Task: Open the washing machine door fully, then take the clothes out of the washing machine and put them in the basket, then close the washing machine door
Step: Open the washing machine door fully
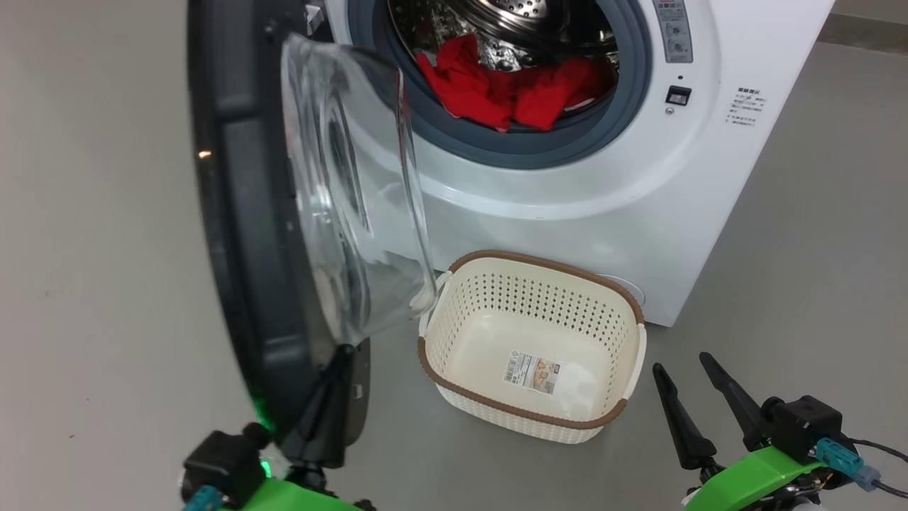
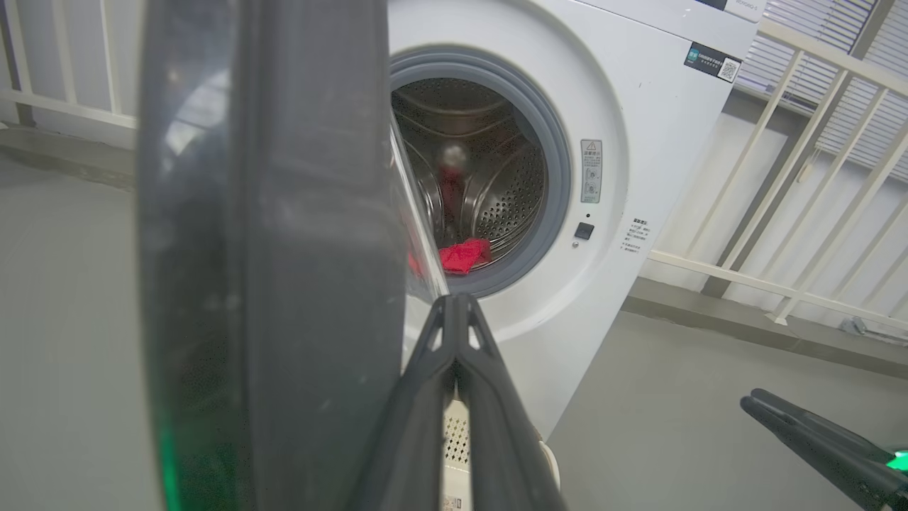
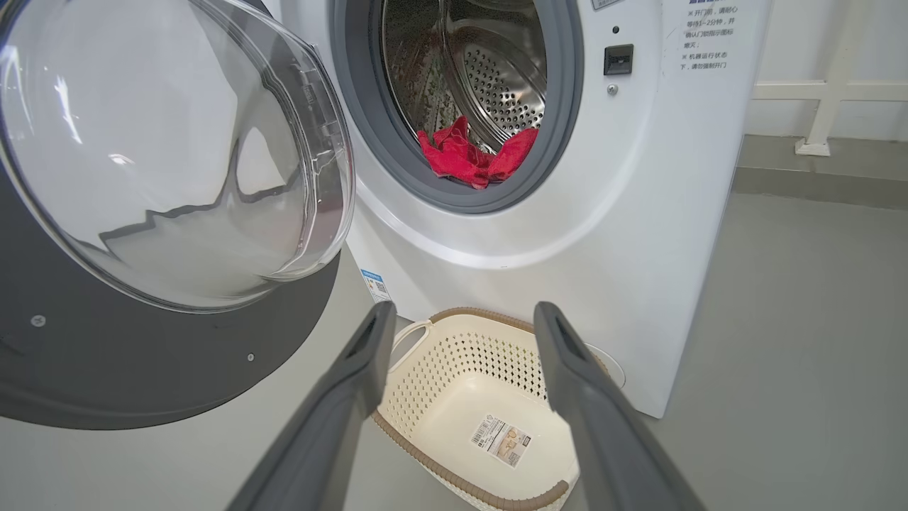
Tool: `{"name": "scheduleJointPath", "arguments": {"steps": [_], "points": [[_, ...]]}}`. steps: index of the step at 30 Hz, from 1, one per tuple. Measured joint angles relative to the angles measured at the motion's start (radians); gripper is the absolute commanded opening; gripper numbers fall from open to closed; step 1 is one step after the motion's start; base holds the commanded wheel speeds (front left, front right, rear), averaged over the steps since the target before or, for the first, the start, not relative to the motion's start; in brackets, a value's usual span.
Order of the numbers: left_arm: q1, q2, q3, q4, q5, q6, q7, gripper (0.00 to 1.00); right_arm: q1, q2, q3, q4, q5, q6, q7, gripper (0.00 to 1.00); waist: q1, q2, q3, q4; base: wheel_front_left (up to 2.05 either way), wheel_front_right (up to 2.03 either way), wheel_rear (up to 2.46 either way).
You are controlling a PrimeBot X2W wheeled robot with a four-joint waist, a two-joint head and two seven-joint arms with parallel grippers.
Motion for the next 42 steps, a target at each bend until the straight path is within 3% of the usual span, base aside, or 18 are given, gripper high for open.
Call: {"name": "scheduleJointPath", "arguments": {"steps": [21,42], "points": [[0.018,0.007,0.377,0.01,0.091,-0.033,0.0,0.0,-0.003,0.002,-0.009,-0.006,-0.007,0.0,0.0,1.0,0.0,0.0,0.023,0.002,0.0,0.0,0.0],[-0.189,0.102,0.632,0.242,0.17,-0.059,0.0,0.0,-0.027,-0.008,0.005,-0.006,-0.01,0.0,0.0,1.0,0.0,0.0,0.079,-0.013,0.0,0.0,0.0]]}}
